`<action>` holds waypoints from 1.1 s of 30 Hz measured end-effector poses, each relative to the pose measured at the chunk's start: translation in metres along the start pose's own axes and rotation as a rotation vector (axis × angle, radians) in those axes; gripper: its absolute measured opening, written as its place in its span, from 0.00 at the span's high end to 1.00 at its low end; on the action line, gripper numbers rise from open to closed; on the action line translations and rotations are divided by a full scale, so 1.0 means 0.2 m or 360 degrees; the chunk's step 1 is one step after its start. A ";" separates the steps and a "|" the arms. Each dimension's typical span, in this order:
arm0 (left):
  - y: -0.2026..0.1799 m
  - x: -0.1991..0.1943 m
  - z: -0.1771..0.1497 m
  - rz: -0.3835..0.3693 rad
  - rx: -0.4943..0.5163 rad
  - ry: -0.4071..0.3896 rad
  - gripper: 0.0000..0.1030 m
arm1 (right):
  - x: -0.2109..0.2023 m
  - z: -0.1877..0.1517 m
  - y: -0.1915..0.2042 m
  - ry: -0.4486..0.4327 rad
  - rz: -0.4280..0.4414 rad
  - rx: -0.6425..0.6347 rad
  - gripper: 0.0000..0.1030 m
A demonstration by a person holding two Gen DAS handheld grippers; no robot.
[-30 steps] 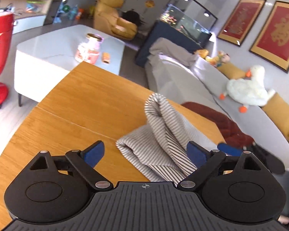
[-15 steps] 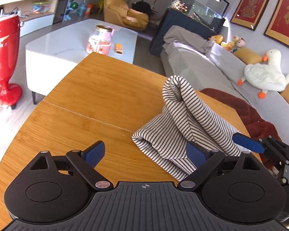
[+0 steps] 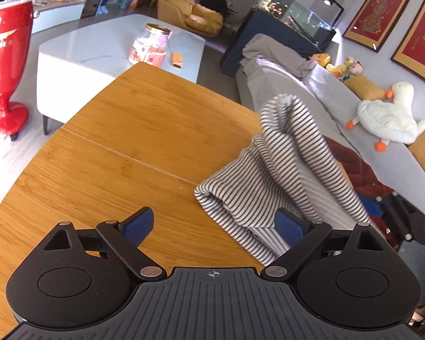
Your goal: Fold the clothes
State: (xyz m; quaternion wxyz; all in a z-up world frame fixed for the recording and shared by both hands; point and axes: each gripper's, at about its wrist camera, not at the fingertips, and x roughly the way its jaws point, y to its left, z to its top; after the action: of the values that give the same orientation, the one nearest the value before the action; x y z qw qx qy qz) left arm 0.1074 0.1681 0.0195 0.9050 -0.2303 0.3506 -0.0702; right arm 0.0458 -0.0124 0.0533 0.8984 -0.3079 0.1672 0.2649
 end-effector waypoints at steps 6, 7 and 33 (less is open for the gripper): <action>-0.05 0.12 -0.04 -0.0399 -0.0153 0.0187 0.42 | -0.03 0.02 -0.05 -0.0101 -0.0066 0.0002 0.72; -0.07 0.14 -0.05 -0.0415 -0.0128 0.0205 0.42 | -0.05 0.03 -0.08 -0.0112 -0.0083 0.0010 0.72; -0.04 0.01 0.00 -0.0178 -0.0023 -0.0011 0.33 | -0.20 0.10 0.07 -0.0076 0.0191 -0.0051 0.74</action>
State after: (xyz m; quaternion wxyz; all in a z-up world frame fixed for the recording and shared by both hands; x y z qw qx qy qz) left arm 0.1104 0.1606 0.0220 0.8992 -0.2563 0.3347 -0.1173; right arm 0.0071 -0.0054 0.0799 0.8796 -0.3052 0.1595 0.3281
